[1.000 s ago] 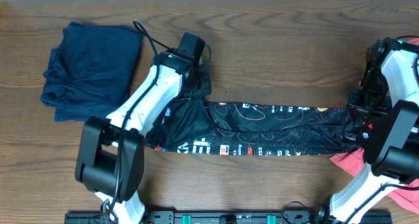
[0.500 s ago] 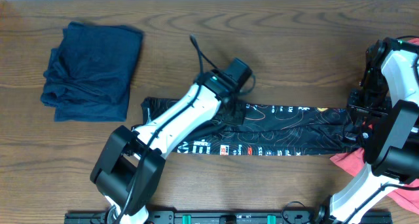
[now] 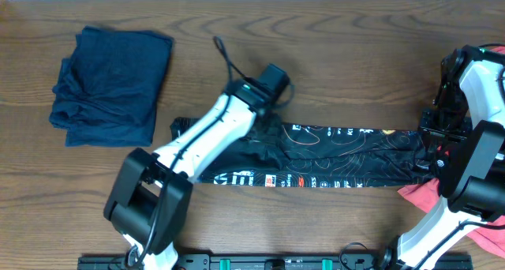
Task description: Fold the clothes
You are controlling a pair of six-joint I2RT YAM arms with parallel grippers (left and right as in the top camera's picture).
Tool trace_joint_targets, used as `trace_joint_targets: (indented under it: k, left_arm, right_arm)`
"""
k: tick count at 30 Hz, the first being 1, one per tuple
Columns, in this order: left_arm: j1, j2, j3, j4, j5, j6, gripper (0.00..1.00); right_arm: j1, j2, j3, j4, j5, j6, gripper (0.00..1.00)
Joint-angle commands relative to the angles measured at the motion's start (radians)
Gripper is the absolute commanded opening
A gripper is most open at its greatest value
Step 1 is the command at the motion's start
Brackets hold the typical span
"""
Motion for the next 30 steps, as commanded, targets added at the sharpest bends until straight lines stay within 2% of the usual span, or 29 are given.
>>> trace_joint_targets:
  k: [1, 8, 9, 11, 14, 17, 25, 30]
  left_arm:
    - [0.075, -0.011, 0.007, -0.058, -0.019, 0.005, 0.5]
    - [0.135, -0.011, -0.054, -0.105, -0.017, 0.005, 0.49]
    - [0.135, -0.011, -0.07, -0.104, -0.014, 0.005, 0.49]
    - [0.132, -0.011, -0.098, -0.101, -0.008, 0.002, 0.45]
    - [0.13, -0.011, -0.146, -0.079, 0.0, -0.003, 0.44]
    - [0.13, -0.011, -0.203, -0.027, 0.02, -0.002, 0.44]
    - [0.135, -0.01, -0.311, 0.118, 0.01, 0.003, 0.44]
    - [0.135, -0.008, -0.346, 0.203, -0.041, 0.039, 0.54]
  right_arm:
    - [-0.016, -0.001, -0.003, 0.016, 0.056, 0.0, 0.28]
    - [-0.085, -0.001, -0.007, 0.103, 0.045, 0.0, 0.27]
    - [-0.097, -0.001, -0.01, 0.112, 0.024, 0.0, 0.24]
    - [-0.124, -0.001, -0.016, 0.119, -0.033, 0.0, 0.11]
    - [-0.167, -0.001, -0.035, 0.142, -0.159, -0.018, 0.02]
    - [-0.188, -0.001, -0.072, 0.164, -0.257, -0.102, 0.02]
    - [-0.185, -0.001, -0.204, 0.262, -0.275, -0.109, 0.06]
    - [-0.172, -0.001, -0.239, 0.337, -0.279, -0.051, 0.06]
